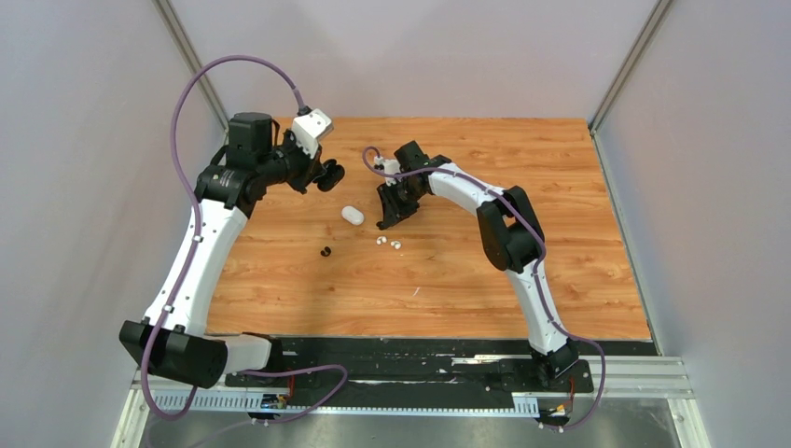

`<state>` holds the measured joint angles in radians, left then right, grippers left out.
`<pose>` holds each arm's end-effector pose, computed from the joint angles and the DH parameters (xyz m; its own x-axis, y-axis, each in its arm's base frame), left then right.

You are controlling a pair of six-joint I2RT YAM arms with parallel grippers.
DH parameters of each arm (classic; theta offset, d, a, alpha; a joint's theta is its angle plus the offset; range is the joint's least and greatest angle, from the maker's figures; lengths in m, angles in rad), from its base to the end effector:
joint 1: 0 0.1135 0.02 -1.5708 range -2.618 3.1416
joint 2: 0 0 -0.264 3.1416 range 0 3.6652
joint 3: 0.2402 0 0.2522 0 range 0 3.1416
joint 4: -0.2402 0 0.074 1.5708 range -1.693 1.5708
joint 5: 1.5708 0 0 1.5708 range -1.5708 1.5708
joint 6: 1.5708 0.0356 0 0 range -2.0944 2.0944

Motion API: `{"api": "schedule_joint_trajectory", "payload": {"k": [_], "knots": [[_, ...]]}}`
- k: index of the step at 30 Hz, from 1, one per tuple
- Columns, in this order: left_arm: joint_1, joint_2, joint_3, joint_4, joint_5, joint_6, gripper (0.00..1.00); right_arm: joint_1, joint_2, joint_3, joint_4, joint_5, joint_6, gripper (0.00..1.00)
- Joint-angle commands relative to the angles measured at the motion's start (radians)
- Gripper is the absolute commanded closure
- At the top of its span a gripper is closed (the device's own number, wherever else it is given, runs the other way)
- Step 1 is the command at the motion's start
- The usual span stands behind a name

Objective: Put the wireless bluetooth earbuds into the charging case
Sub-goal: Pick up the left earbud from the center of the board.

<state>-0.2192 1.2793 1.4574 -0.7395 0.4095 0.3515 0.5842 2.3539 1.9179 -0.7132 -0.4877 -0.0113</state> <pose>0.2555 -0.0714 0.4120 -0.3059 0.3917 -0.8677 0.6751 0.7320 0.0925 0.4052 0.2879 0.1553 -0.7538 -0.5103 -0.4140 -0.6557 0.6254 0.4229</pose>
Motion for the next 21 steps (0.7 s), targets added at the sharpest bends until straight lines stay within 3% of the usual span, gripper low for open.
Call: {"api": "schedule_joint_trajectory", "payload": {"k": [1,21], "knots": [[0.007,-0.037,-0.006,-0.001,0.016,0.025,1.00,0.006,0.022,0.018,0.024,-0.005,0.055,0.68],[0.007,-0.025,-0.026,-0.006,0.026,0.022,1.00,0.007,0.049,0.046,0.073,-0.014,0.050,0.69]]}}
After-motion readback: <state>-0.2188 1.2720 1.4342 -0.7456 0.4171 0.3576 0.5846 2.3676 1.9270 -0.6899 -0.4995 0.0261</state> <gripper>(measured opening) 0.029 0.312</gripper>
